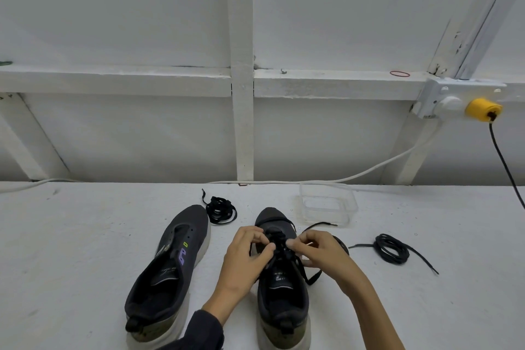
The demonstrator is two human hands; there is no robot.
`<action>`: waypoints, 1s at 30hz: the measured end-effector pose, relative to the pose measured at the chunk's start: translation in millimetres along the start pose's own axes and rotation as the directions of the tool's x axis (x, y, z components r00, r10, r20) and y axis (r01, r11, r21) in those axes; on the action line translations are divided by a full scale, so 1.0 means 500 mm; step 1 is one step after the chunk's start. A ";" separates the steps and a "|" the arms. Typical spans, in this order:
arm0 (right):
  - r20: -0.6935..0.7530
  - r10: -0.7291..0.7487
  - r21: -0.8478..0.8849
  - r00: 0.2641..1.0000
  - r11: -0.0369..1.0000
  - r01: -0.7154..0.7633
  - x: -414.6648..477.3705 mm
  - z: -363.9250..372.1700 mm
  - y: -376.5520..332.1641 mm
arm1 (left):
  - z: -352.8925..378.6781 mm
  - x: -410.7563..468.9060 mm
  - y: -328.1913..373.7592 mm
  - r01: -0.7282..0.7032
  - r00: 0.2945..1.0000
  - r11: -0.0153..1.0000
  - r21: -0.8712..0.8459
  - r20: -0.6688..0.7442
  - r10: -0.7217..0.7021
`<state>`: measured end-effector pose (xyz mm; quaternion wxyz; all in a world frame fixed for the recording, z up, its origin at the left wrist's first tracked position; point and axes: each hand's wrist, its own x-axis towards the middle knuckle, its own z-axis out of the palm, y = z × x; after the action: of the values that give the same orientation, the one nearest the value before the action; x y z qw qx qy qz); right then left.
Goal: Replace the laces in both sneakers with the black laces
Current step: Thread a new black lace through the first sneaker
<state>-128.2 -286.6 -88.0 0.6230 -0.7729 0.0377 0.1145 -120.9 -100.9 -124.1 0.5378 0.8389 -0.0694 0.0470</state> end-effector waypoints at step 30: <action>-0.091 -0.015 0.104 0.996 0.994 0.024 0.000 0.017 0.013 | 0.016 -0.002 -0.015 0.114 0.990 0.985 -0.133 -0.065 -0.123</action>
<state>-130.5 -279.7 -95.9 0.6615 -0.7438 0.0641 0.0713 -120.6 -104.9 -134.4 0.5947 0.8029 -0.0025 0.0407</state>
